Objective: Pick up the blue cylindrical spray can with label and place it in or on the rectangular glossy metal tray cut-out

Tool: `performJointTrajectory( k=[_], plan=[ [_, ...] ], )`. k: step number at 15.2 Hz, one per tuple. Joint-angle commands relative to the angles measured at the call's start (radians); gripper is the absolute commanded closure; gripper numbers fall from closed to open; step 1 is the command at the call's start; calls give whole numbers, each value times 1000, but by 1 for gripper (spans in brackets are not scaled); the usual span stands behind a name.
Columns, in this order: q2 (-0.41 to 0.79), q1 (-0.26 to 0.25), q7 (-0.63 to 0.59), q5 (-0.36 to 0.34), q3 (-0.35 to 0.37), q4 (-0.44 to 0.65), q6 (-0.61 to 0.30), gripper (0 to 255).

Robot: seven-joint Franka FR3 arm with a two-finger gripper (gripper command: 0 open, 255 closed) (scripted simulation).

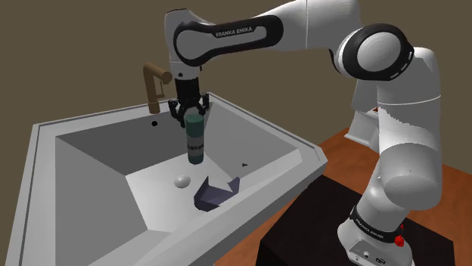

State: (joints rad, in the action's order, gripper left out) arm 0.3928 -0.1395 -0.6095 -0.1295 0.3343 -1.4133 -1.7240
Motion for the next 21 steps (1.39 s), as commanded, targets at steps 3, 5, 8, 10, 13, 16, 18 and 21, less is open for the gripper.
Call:
performJointTrajectory(
  k=[3, 5, 8, 10, 13, 16, 18, 21],
  plan=[
    [-5, -5, 1, 2, 3, 51, 51, 255],
    [-2, -8, 2, 2, 4, 82, 79, 255],
    [4, -13, 2, 0, 5, 132, 122, 255],
    [10, -17, 3, -2, 5, 168, 153, 255],
    [22, -24, 3, -5, 5, 228, 200, 255],
    [39, -33, 3, -11, 6, 295, 251, 255],
    [50, -37, 3, -15, 7, 332, 277, 255],
    [-94, -6, -8, 26, 27, 155, 240, 255]
  ],
)
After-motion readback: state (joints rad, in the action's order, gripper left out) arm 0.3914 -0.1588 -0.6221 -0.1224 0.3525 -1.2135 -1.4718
